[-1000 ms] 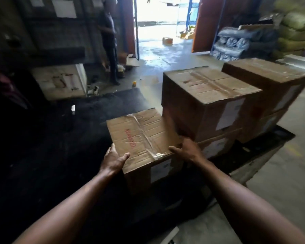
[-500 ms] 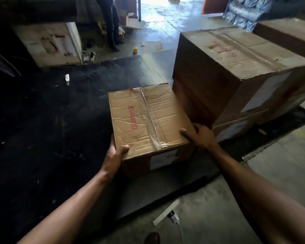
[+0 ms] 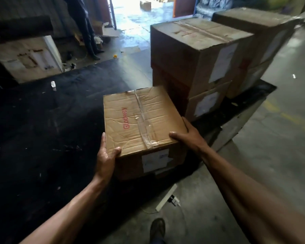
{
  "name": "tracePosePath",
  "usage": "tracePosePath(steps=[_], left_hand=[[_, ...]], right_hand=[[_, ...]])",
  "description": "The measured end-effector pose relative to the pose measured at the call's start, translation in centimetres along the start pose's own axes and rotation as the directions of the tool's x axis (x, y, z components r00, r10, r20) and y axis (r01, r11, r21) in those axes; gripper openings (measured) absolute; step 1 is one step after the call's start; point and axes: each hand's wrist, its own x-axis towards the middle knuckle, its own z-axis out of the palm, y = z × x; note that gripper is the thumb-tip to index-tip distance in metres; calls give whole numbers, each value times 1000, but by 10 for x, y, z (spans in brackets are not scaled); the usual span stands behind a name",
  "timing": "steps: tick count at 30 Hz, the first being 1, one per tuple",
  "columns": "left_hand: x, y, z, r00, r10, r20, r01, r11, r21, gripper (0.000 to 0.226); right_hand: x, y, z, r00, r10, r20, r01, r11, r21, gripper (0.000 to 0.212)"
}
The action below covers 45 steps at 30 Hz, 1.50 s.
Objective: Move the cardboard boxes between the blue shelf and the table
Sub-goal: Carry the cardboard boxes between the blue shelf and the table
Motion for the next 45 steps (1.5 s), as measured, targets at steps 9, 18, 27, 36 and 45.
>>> tracePosePath(steps=[9, 18, 27, 36, 45], left_hand=[[-103, 50, -8, 981, 38, 192, -54, 995, 82, 92], [-143, 134, 89, 906, 127, 403, -148, 989, 22, 69], [-153, 244, 260, 718, 282, 637, -255, 957, -136, 44], [-172, 335, 472, 395, 383, 835, -20, 913, -409, 43], [-269, 372, 635, 62, 433, 899, 188, 880, -437, 41]], right_hand=[[-157, 17, -25, 985, -20, -174, 35, 996, 84, 66], [-276, 15, -118, 870, 32, -493, 99, 966, 238, 45], [-369, -10, -253, 536, 47, -843, 185, 968, 171, 72], [-432, -37, -383, 98, -36, -994, 83, 996, -28, 94], [-515, -36, -428, -364, -39, -931, -149, 989, 17, 69]])
